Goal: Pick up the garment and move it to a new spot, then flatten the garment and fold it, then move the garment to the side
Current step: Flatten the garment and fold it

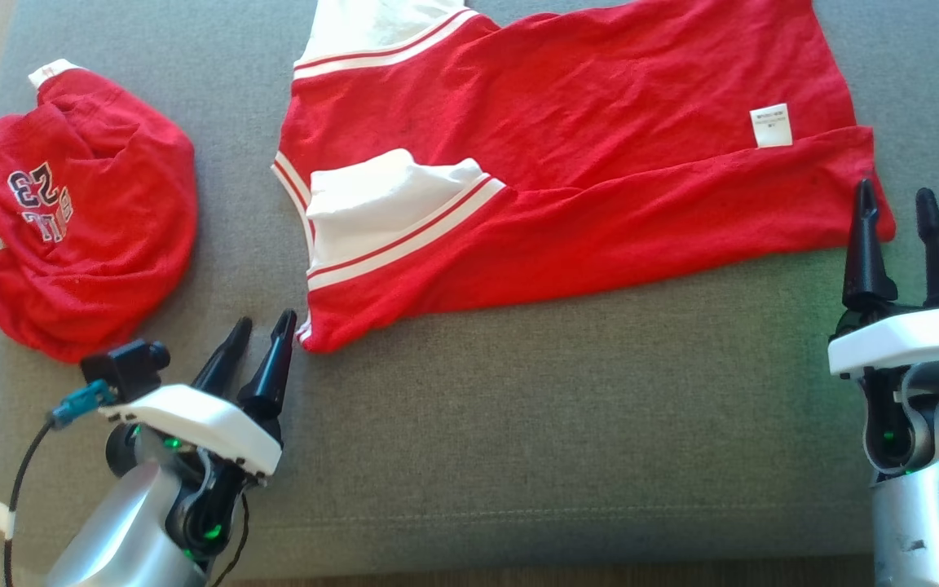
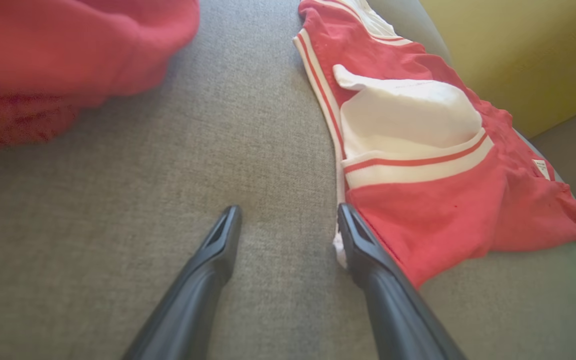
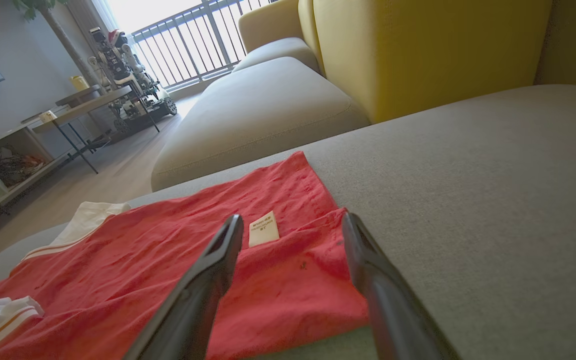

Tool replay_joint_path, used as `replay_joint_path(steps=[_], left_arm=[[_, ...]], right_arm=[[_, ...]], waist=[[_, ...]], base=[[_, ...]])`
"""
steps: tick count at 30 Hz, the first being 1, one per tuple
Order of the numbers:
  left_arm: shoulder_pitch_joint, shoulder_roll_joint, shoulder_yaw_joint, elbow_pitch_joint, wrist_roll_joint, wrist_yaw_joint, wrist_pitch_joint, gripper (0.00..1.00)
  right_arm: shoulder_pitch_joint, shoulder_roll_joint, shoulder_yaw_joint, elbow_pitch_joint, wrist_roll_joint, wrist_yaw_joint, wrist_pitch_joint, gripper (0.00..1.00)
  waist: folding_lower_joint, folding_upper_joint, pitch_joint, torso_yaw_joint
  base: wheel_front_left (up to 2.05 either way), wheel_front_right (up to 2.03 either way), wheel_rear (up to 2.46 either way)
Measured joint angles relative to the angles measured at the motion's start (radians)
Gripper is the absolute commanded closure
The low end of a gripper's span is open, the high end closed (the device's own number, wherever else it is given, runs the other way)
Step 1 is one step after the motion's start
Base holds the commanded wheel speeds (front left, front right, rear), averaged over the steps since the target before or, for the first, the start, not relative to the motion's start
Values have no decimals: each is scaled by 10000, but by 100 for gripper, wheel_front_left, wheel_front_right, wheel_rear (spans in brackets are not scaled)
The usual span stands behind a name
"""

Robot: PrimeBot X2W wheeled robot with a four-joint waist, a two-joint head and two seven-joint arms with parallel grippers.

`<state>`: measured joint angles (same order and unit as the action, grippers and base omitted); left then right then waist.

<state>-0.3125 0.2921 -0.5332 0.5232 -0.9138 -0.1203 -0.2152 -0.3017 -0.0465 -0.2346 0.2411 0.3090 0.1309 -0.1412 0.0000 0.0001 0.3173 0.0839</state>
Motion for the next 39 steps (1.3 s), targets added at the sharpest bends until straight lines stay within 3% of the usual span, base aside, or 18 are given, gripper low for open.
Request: replay_joint_path(steps=[18, 25, 26, 27, 29, 32, 39], left_arm=[[-715, 46, -790, 288, 148, -31, -4, 0], [-849, 343, -1582, -290, -148, -31, 803, 0], [-883, 424, -1737, -382, -186, -31, 928, 4], [-917, 479, -1824, -424, -255, -31, 1047, 49], [-980, 575, -1977, -435, -307, -33, 1246, 100], [-977, 614, -2098, -374, -307, -42, 1432, 100], [-747, 717, -2238, -349, -479, -117, 1430, 100]], right_arm=[[-1, 0, 100, 46, -12, 0, 0, 0], [-1, 0, 92, 69, -10, 0, -88, 0], [-2, 0, 92, 88, -10, 0, -88, 0], [-5, 0, 92, 119, -10, 0, -88, 0], [-11, 0, 105, 151, -13, 0, -88, 0], [-58, 0, 134, 293, -82, 0, -50, 0], [-675, -2, 88, 1682, -244, 0, 1179, 0]], waist=[[0, 0, 230, -289], [0, 0, 229, -299], [0, 0, 224, -300], [0, -1, 219, -296], [0, -1, 206, -293], [0, -1, 167, -298], [0, -1, -106, -255]], base=[[0, 0, 0], [0, 0, 0], [0, 0, 0], [0, 0, 0], [0, 0, 0], [0, 0, 0], [0, 0, 0]])
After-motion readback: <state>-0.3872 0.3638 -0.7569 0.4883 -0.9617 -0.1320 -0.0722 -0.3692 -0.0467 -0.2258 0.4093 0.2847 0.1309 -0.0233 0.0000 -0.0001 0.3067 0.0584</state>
